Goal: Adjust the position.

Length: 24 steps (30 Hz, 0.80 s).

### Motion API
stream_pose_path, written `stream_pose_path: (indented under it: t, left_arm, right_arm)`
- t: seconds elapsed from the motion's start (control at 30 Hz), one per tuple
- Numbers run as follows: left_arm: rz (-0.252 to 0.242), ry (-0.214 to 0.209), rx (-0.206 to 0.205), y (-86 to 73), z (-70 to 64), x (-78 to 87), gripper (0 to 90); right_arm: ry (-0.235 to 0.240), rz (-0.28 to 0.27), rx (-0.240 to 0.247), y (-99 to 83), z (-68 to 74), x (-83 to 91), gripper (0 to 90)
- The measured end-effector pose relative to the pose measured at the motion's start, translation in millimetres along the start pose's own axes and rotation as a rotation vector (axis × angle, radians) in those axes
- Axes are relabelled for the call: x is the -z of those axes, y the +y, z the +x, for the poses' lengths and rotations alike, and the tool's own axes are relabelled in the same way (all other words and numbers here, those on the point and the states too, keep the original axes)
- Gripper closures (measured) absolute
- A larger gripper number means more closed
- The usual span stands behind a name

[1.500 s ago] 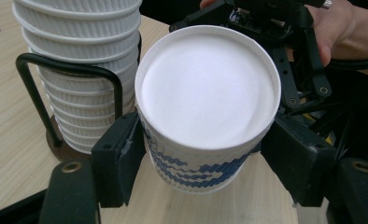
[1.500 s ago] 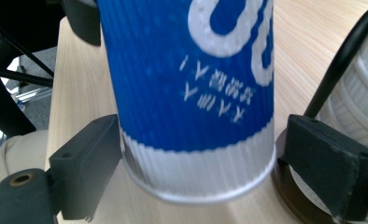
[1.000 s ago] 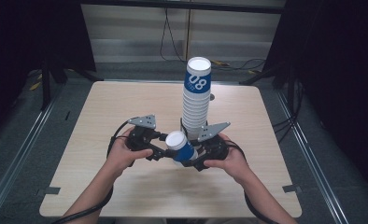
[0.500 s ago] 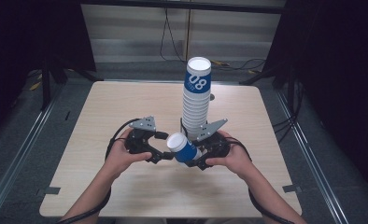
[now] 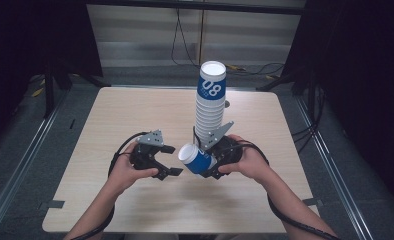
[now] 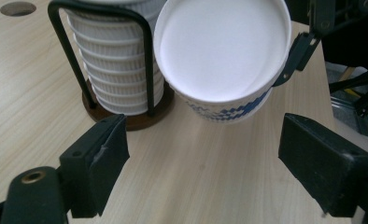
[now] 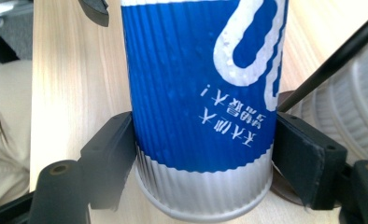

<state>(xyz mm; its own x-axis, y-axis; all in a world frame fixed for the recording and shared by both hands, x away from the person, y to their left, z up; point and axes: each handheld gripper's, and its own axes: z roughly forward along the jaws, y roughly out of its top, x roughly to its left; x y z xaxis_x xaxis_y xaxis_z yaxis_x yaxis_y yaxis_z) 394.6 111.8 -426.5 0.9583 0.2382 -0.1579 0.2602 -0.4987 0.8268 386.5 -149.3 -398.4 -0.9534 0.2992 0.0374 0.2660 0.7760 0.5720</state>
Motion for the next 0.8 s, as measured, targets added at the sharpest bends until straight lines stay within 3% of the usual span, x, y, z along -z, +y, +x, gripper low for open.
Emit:
stream_pose_path:
  t: [0.2, 0.33, 0.5, 0.8]
  left_arm:
    - [0.005, 0.002, 0.009, -9.1, -0.8, 0.9, 15.8]
    - [0.003, 0.008, 0.015, -10.8, -2.2, 1.9, 15.8]
    - [0.031, 0.002, 0.002, -8.9, -5.4, 1.1, 15.9]
    - [0.041, -0.003, 0.009, -5.3, -6.7, 0.4, 15.9]
  right_arm:
    - [0.012, 0.081, 0.046, 9.0, 2.6, -2.8, 24.3]
    - [0.004, 0.114, 0.089, 16.7, 5.3, -1.5, 24.3]
    - [-0.012, 0.192, 0.114, 22.9, 8.8, -0.5, 24.2]
    - [0.004, 0.245, 0.162, 27.5, 9.1, -4.7, 24.0]
